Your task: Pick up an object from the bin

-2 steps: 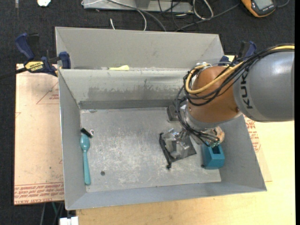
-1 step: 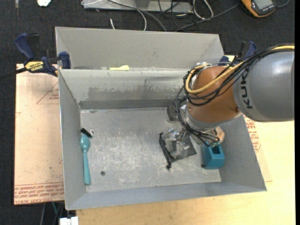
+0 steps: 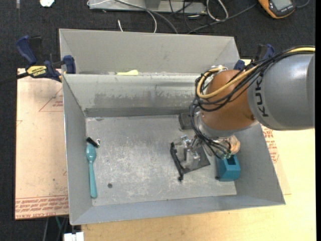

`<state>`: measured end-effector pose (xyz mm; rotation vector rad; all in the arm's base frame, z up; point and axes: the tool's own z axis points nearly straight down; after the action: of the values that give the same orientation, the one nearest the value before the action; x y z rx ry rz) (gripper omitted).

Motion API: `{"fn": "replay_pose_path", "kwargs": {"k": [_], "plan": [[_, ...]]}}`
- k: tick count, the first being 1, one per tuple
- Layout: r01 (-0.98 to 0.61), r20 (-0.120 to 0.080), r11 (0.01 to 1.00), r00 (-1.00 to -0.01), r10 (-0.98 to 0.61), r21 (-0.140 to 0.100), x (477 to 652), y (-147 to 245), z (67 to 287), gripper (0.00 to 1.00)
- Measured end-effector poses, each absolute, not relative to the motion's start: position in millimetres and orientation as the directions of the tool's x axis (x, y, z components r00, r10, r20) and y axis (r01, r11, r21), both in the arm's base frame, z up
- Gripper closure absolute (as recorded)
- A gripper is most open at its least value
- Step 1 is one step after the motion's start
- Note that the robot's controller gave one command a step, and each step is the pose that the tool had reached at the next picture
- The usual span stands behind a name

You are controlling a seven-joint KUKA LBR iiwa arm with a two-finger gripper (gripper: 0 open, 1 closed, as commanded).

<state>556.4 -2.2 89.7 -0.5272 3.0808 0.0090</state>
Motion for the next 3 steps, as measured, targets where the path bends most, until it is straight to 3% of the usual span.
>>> {"fn": "replay_pose_path", "kwargs": {"k": [1,2,3], "plan": [[-0.234,-0.017,0.972,-0.972,-0.234,0.005,550.3,6.5,85.8,1.0],[-0.01,-0.017,1.0,-1.0,-0.01,0.01,538.1,24.2,82.2,0.0],[-0.01,-0.017,1.0,-1.0,-0.01,0.009,538.2,23.6,82.2,0.0]]}}
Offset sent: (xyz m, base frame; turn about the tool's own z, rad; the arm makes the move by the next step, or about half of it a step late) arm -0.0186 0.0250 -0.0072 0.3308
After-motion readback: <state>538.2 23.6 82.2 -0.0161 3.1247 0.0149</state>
